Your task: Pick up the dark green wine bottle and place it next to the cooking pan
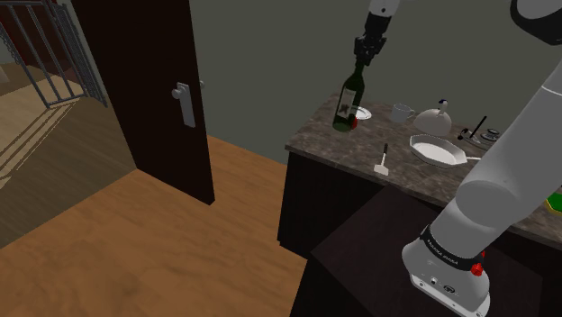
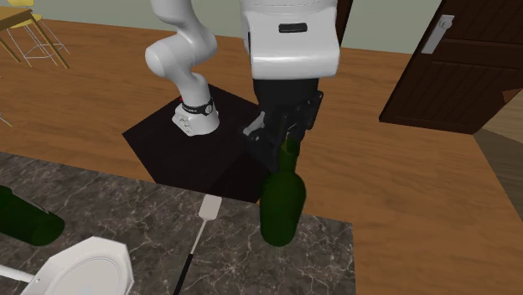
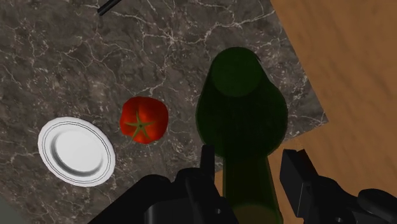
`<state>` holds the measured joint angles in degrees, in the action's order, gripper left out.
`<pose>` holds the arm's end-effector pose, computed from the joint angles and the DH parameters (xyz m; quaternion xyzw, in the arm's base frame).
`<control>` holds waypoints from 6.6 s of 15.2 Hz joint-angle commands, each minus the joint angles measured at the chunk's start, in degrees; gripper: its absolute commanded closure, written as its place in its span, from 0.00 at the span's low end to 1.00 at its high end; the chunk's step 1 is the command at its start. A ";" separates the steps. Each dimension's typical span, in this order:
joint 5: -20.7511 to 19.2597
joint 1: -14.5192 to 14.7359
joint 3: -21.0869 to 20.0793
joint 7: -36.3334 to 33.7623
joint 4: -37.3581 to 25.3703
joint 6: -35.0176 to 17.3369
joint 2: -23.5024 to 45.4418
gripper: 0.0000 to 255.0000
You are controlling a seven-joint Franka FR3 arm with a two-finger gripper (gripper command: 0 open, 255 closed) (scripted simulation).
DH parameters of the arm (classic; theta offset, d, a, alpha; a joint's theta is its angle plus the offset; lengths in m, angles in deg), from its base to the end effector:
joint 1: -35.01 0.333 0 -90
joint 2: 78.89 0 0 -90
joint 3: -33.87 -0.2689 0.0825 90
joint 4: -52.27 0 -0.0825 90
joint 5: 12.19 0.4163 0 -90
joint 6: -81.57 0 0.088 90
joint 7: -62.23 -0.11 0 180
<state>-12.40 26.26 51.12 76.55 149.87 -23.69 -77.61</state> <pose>0.5505 -0.2674 0.5183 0.9933 -0.1010 0.0510 0.0241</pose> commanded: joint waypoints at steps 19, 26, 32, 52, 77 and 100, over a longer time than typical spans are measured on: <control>-6.06 -4.48 4.04 8.56 0.83 17.49 -19.64 1.00; -8.25 -6.50 6.69 14.12 -3.83 25.95 -24.16 1.00; -9.84 -7.88 9.94 20.17 -11.05 33.73 -25.43 1.00; -14.21 -10.95 15.18 29.90 -11.59 37.78 -30.79 1.00; -18.65 -14.84 14.34 25.90 18.73 20.18 -43.90 1.00; -23.39 -17.57 18.53 24.44 38.95 4.82 -49.03 1.00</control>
<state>-35.56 8.80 69.45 101.10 187.96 -18.09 -126.51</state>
